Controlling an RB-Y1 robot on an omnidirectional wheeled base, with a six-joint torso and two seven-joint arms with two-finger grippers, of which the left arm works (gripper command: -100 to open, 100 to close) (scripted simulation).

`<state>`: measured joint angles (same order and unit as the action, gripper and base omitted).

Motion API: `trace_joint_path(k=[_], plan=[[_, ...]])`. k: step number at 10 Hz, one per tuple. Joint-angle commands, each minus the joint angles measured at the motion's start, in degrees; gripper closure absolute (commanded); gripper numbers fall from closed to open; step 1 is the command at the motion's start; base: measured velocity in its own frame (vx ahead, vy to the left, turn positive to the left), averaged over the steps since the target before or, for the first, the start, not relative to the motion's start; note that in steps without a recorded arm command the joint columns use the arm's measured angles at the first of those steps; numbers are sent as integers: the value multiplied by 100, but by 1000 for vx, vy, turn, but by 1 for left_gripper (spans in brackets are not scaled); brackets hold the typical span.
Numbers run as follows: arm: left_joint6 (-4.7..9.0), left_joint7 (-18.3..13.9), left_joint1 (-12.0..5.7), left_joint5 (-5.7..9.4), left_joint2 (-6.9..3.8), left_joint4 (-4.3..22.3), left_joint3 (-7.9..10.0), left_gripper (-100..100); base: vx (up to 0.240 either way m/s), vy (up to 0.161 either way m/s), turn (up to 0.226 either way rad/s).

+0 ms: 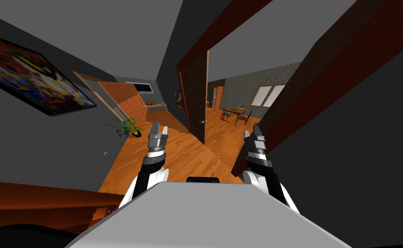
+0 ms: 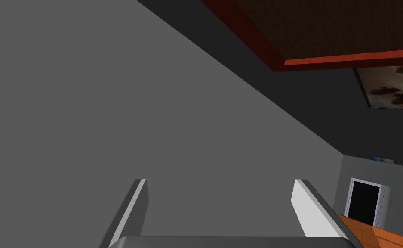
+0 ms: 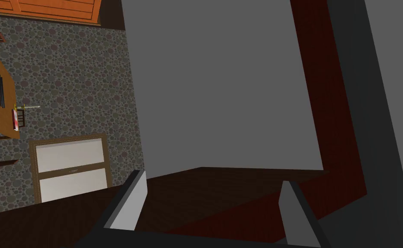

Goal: Push the door open

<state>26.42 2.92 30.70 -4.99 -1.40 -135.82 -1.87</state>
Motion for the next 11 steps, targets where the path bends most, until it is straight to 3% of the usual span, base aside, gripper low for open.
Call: trace_joint_path(k=[1, 11], plan=[[35, -1, -70, 12, -42, 190, 3, -100, 44, 27, -117], [237, -8, -483, 83, -212, 1304, 22, -100, 85, 51, -99]])
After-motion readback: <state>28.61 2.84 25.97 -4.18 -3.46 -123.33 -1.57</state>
